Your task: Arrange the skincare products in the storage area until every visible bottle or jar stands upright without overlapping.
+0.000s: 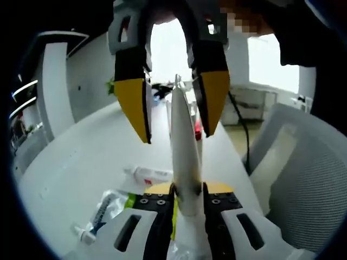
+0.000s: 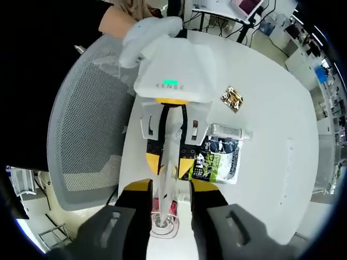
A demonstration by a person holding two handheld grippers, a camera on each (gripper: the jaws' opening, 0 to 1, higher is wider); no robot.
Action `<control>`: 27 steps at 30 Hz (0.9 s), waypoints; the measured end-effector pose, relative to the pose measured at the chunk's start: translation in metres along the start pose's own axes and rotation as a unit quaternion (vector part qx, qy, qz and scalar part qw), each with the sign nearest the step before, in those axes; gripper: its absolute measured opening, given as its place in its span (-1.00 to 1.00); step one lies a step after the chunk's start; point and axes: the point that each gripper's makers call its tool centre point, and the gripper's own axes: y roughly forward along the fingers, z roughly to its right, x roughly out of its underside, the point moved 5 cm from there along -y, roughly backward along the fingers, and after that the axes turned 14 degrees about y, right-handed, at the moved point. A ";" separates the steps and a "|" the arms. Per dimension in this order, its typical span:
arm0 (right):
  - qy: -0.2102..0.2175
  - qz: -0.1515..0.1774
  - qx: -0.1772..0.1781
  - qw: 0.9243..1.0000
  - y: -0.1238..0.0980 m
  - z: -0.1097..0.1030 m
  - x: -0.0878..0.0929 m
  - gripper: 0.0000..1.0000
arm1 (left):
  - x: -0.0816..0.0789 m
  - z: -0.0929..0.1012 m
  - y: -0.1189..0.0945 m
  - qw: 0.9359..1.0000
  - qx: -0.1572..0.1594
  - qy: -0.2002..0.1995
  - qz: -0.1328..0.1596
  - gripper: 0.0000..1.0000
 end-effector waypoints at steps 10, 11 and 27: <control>0.051 0.009 0.005 0.999 0.007 0.001 0.008 0.00 | 0.001 0.000 -0.018 0.999 -0.025 -0.024 -0.027 -0.31; 0.060 0.014 0.006 0.998 0.007 0.002 0.008 0.04 | 0.001 0.000 -0.020 0.999 -0.026 -0.029 -0.030 -0.25; 0.104 0.072 0.028 0.992 0.001 0.002 0.020 0.38 | -0.009 0.003 -0.063 0.991 -0.100 -0.071 -0.057 0.27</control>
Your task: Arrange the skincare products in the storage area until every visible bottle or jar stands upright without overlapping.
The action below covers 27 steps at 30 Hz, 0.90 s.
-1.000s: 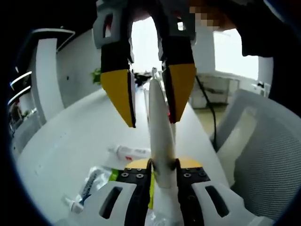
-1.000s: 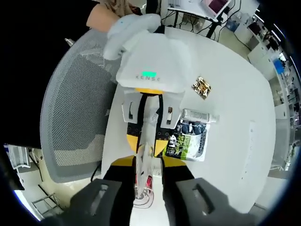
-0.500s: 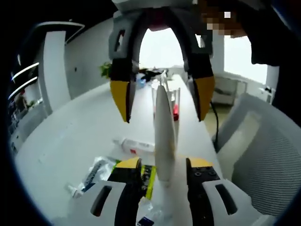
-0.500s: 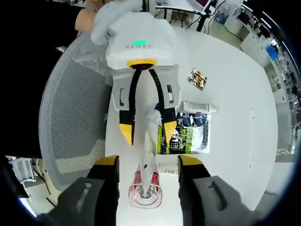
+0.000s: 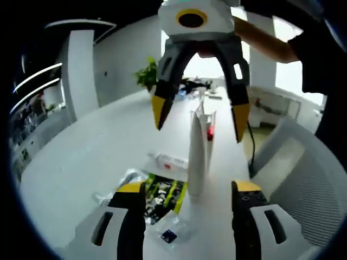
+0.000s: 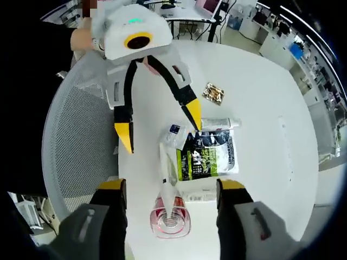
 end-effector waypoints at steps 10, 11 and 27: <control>0.010 0.052 0.032 0.998 -0.017 -0.001 0.007 0.69 | -0.005 -0.006 -0.030 0.998 -0.053 -0.020 -0.011 0.56; 0.010 0.059 0.040 0.997 -0.018 -0.001 0.008 0.73 | -0.005 -0.007 -0.035 0.998 -0.061 -0.022 -0.014 0.62; 0.063 0.155 0.090 0.982 -0.039 -0.007 0.029 0.99 | -0.002 0.006 -0.070 0.991 -0.119 -0.047 -0.033 0.94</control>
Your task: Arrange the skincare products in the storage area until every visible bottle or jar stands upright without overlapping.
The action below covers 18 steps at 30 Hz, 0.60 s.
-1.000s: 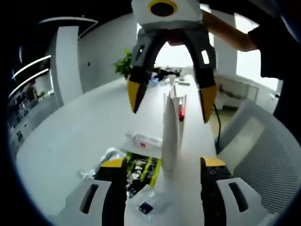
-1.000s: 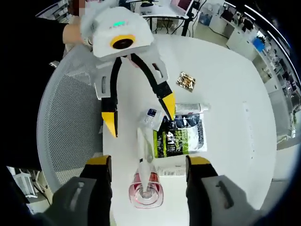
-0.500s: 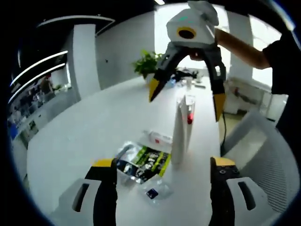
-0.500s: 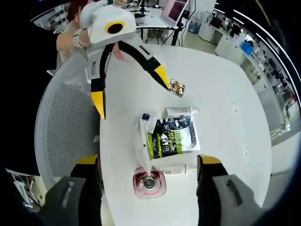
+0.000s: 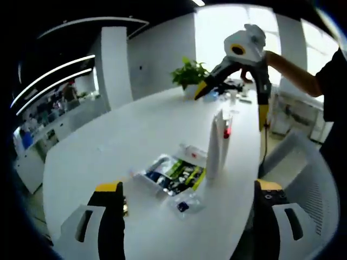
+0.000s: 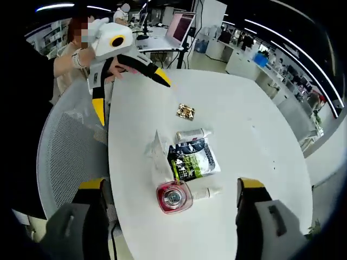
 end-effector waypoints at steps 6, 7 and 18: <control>0.016 0.044 0.022 0.999 0.000 -0.002 0.009 0.99 | 0.001 0.001 -0.007 1.000 -0.023 -0.008 0.013 0.94; 0.021 0.050 0.022 0.998 0.001 -0.002 0.012 0.99 | 0.003 -0.002 -0.009 0.999 -0.025 -0.009 0.017 0.94; 0.084 0.071 0.051 0.993 -0.004 -0.005 0.032 0.99 | 0.014 -0.013 0.000 0.998 -0.045 -0.030 -0.010 0.94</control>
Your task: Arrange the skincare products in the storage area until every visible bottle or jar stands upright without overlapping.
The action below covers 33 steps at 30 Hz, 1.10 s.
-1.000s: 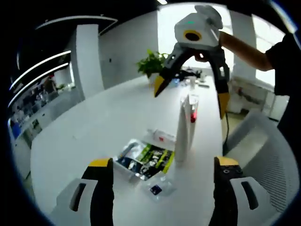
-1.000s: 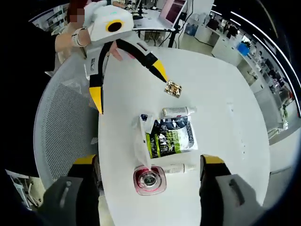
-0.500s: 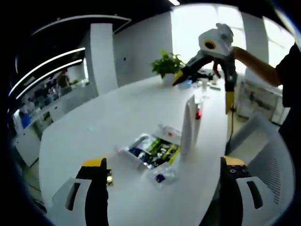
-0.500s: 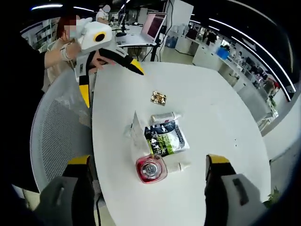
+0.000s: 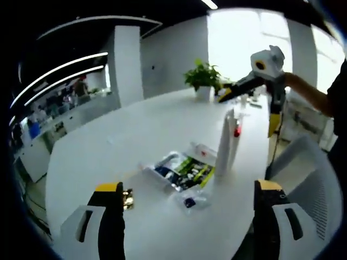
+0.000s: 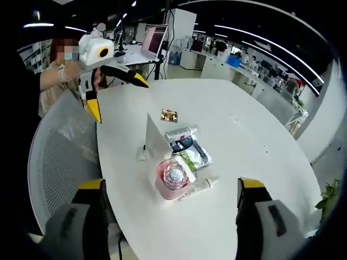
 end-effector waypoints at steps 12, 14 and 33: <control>0.035 0.010 0.011 0.999 0.002 -0.003 0.016 0.99 | 0.016 -0.026 0.044 0.998 0.017 -0.011 -0.058 0.80; 0.038 0.012 0.013 0.999 0.002 -0.003 0.016 0.99 | 0.017 -0.029 0.051 0.998 0.020 -0.017 -0.060 0.64; 0.069 0.028 0.022 0.997 0.004 0.002 0.025 0.99 | 0.048 -0.055 0.141 0.982 0.029 -0.101 -0.155 0.13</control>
